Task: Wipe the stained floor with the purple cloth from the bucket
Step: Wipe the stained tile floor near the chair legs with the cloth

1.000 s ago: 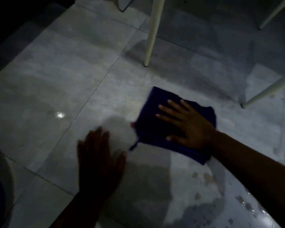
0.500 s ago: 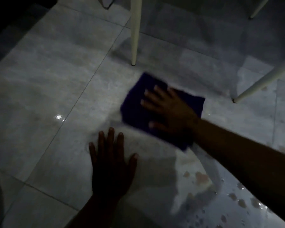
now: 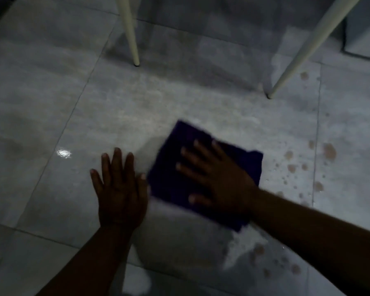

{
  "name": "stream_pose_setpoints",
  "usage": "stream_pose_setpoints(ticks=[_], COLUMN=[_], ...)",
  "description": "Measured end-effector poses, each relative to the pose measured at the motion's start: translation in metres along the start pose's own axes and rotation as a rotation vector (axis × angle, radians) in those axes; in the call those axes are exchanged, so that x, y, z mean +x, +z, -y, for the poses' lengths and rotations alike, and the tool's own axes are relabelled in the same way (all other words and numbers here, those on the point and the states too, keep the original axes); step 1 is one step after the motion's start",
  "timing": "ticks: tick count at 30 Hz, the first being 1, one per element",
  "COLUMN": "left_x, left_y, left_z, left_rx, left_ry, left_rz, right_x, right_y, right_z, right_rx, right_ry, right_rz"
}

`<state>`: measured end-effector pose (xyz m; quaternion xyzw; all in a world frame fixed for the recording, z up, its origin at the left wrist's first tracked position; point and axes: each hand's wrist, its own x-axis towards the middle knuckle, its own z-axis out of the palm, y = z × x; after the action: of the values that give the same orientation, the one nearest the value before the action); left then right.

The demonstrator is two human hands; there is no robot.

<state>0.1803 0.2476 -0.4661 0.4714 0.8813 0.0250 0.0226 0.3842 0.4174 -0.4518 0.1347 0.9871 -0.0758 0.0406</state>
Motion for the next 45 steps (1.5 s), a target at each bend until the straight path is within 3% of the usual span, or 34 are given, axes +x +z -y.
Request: stream_pose_setpoints(ticks=[2, 4, 9, 12, 15, 18, 21, 26, 28, 30, 32, 34, 37, 39, 42, 45], left_x=[-0.003, -0.003, 0.006, 0.001, -0.001, -0.009, -0.023, -0.038, -0.036, -0.032, -0.025, -0.016, -0.002, 0.006, 0.016, 0.025], left_y=[0.004, 0.001, -0.007, -0.009, -0.013, -0.015, -0.015, -0.017, -0.019, -0.019, -0.02, -0.02, -0.019, -0.019, -0.016, -0.011], left_z=[0.0, -0.002, -0.006, -0.008, -0.01, -0.025, -0.048, -0.081, -0.092, -0.105, -0.118, -0.131, -0.144, -0.146, -0.15, -0.161], left_rx=[0.074, 0.049, -0.047, -0.012, -0.004, -0.037, -0.101, -0.132, -0.141, -0.149, -0.157, -0.17, -0.189, -0.184, -0.167, -0.17], left_ry=[0.018, 0.014, -0.044, -0.01, -0.011, 0.119, 0.245, 0.397, 0.421, 0.448, 0.455, 0.421, 0.397, 0.421, 0.457, 0.48], left_rz=[-0.053, -0.005, 0.078, 0.076, 0.086, 0.069, 0.058, 0.104, 0.115, 0.104, 0.081, 0.071, 0.069, 0.065, 0.067, 0.051], right_x=[-0.065, -0.12, -0.145, -0.098, -0.082, -0.138, -0.223, -0.304, -0.287, -0.246, -0.198, -0.175, -0.213, -0.256, -0.297, -0.269], right_y=[0.004, 0.001, -0.015, -0.013, 0.008, 0.022, 0.021, 0.014, 0.005, 0.0, 0.001, 0.01, 0.019, 0.016, 0.013, 0.0], right_z=[0.029, 0.013, -0.089, -0.067, 0.005, 0.078, 0.087, 0.001, -0.03, -0.048, -0.042, -0.008, 0.045, 0.032, -0.047, -0.129], right_rx=[0.047, 0.076, -0.033, -0.029, -0.032, 0.015, 0.056, 0.044, 0.072, 0.058, 0.019, -0.008, 0.023, 0.052, 0.025, 0.056], right_ry=[-0.163, -0.207, 0.275, 0.462, 0.264, 0.006, -0.006, 0.543, 0.758, 0.858, 0.794, 0.562, 0.207, 0.146, 0.456, 0.851], right_rz=[0.026, 0.058, 0.083, 0.035, 0.006, -0.006, 0.034, 0.089, 0.05, 0.011, 0.018, 0.032, 0.047, 0.057, 0.033, -0.03])
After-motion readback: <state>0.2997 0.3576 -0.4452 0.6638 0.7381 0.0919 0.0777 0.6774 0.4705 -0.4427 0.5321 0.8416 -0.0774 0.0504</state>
